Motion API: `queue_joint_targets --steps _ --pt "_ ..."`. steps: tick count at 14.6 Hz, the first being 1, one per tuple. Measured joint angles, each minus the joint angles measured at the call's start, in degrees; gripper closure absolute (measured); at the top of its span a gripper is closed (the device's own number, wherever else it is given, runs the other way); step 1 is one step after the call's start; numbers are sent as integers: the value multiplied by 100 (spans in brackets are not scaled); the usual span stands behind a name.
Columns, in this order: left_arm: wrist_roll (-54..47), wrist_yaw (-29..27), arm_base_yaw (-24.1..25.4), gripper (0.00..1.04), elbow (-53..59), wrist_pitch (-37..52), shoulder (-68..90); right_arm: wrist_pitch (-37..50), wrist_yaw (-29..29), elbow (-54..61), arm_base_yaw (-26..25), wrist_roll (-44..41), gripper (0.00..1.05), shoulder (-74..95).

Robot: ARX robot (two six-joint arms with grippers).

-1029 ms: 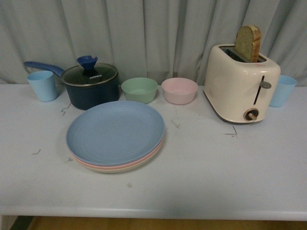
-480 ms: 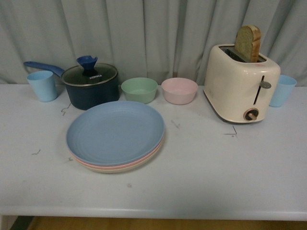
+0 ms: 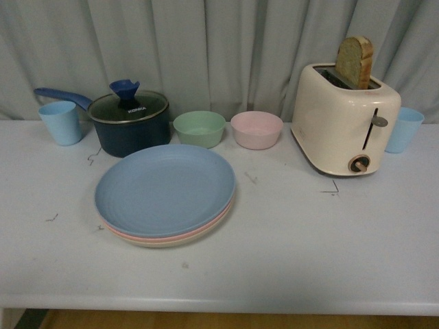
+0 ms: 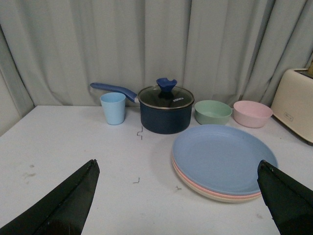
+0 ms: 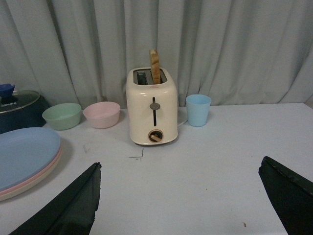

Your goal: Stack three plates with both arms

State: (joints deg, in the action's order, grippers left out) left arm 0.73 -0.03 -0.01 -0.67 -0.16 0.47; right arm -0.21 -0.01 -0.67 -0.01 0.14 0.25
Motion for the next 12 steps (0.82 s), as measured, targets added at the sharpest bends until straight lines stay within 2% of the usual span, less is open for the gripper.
queue_joint_targets --steps 12 --pt "0 0 0 7 0 0 0 0 0 0 0 0 6 0"
